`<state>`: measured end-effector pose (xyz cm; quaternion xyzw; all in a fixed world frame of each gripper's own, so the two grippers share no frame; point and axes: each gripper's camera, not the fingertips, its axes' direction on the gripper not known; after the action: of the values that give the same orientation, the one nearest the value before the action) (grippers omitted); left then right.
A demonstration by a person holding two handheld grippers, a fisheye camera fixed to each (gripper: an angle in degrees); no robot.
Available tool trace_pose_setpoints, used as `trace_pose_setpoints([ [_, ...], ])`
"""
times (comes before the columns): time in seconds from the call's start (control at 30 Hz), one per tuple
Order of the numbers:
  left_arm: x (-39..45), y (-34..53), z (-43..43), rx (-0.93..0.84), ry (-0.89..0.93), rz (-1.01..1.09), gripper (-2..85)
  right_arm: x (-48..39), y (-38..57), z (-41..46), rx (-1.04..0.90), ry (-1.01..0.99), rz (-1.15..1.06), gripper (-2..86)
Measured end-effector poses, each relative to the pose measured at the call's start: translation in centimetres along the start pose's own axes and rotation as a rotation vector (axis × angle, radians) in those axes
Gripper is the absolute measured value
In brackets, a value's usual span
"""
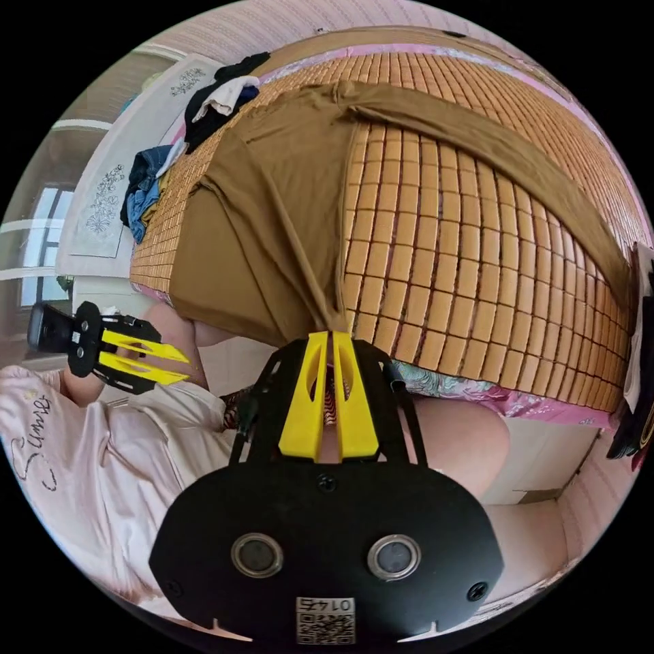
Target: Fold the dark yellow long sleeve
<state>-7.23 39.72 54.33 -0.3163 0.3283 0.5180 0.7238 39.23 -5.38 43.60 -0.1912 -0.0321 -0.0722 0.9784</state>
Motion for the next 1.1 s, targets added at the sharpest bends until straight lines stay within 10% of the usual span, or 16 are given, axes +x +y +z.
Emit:
trace_pose_setpoints([
  [0.47, -23.6, 13.6, -9.6, 0.070, -0.691, -0.441, 5.4, -18.9, -29.1, -4.2, 0.242, 0.127, -0.587, 5.5],
  [1.1, -35.0, 20.6, -10.3, 0.178, -0.559, -0.569, -0.9, -27.5, -49.8, 1.0, 0.122, 0.182, -0.699, -0.6],
])
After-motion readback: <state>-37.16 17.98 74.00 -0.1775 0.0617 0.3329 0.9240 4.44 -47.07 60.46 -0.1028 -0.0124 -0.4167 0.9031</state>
